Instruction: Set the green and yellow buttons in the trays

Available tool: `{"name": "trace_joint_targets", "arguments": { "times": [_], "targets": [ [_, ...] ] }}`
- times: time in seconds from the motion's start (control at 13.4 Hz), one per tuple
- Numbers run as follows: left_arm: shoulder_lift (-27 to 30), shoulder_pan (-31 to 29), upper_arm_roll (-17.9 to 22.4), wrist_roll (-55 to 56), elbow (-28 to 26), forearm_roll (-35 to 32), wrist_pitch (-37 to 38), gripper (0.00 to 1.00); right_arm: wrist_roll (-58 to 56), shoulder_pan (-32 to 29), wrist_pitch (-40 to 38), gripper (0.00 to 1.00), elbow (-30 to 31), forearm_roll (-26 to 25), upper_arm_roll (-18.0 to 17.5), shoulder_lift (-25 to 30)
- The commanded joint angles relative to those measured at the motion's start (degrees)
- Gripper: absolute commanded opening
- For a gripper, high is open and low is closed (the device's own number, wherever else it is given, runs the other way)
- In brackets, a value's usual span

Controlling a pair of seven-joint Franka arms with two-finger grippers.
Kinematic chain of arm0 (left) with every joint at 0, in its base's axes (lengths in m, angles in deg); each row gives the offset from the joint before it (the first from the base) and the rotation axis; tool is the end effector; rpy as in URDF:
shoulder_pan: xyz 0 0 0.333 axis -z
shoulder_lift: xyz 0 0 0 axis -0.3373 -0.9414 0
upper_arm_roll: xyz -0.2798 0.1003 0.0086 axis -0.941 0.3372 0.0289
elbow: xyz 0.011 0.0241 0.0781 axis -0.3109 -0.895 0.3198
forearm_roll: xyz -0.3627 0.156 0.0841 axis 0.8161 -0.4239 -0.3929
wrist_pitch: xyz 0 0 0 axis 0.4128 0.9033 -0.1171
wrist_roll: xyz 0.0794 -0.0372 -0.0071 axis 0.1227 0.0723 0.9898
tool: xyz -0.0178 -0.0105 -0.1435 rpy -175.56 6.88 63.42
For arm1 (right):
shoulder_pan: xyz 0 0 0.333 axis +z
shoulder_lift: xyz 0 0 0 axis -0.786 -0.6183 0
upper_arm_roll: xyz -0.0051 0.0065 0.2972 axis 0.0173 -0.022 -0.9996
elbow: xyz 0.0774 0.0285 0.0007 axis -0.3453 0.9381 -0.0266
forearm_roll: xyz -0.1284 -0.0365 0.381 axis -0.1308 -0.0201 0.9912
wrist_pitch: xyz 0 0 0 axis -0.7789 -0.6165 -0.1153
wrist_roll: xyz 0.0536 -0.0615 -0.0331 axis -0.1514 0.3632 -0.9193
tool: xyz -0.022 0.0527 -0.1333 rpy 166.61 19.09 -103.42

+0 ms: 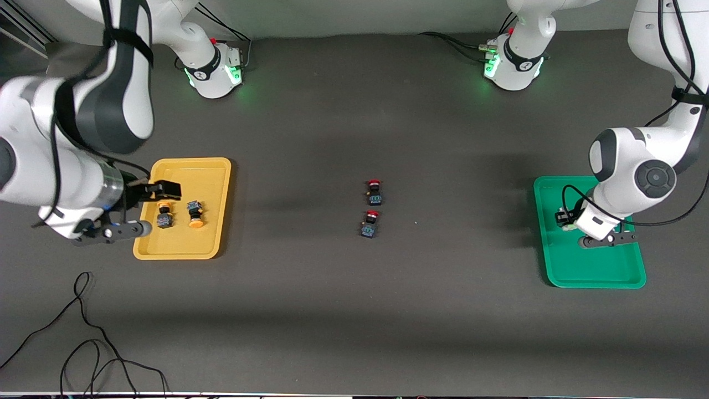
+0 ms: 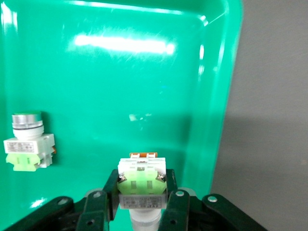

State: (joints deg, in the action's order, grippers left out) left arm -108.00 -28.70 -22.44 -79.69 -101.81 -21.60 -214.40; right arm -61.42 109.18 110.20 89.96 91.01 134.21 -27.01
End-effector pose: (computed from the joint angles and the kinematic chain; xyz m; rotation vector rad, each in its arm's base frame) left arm 0.5585 0.0519 0.1668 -3.0691 -0.1828 0.0260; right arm 0.6088 0.0837 0.4673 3.0856 0.1653 -0.3047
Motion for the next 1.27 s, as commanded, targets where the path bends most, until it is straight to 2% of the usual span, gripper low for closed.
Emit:
{"name": "trace_joint_targets", "arguments": {
  "times": [0.0, 0.15, 0.45, 0.52, 0.6, 0.67, 0.82, 0.9, 1.2],
  "targets": [
    [-0.38, -1.3, -0.18, -1.27, -4.8, -1.02, -7.76, 0.0, 4.45, -0.5, -0.69, 1.0, 0.67, -5.21, -2.49, 6.32],
    [-1.87, -2.44, -0.18, -2.24, -5.69, -1.02, -10.69, 0.0, 7.16, -6.89, -0.69, 1.0, 1.11, -8.99, -10.11, 10.35],
    [-2.85, -2.62, -0.18, -2.33, -6.4, -1.02, -12.72, 0.0, 9.02, -25.94, 2.81, 1.0, 7.94, -16.29, -31.19, 19.93],
    [-2.76, -2.71, -0.09, -2.5, -6.31, -1.02, -12.54, 0.37, 8.93, -32.43, 4.13, 1.0, 10.4, -17.26, -37.25, 22.13],
    [-2.41, -3.32, -0.09, -2.59, -6.4, -1.02, -12.54, 0.99, 8.93, -39.55, 5.1, 1.0, 12.86, -17.79, -44.27, 24.24],
    [-1.8, -3.5, -0.09, -3.11, -6.31, -1.02, -12.19, 1.0, 8.93, -46.49, 5.89, 1.0, 14.89, -18.32, -50.78, 26.0],
    [1.44, -3.41, -0.18, -3.03, -5.7, -1.02, -7.82, 1.0, 8.93, -57.49, 5.99, 1.0, 15.53, -18.32, -60.46, 27.34],
    [3.98, -3.24, -0.35, -3.03, -4.82, -1.02, -3.53, 1.0, 8.84, -60.59, 5.99, 1.0, 15.35, -18.41, -63.03, 27.6],
    [13.57, -2.53, -1.05, -3.55, 4.56, 0.12, 22.64, 1.0, 9.02, -61.24, 5.9, 1.0, 12.99, -18.41, -62.97, 26.9]
  ]
}}
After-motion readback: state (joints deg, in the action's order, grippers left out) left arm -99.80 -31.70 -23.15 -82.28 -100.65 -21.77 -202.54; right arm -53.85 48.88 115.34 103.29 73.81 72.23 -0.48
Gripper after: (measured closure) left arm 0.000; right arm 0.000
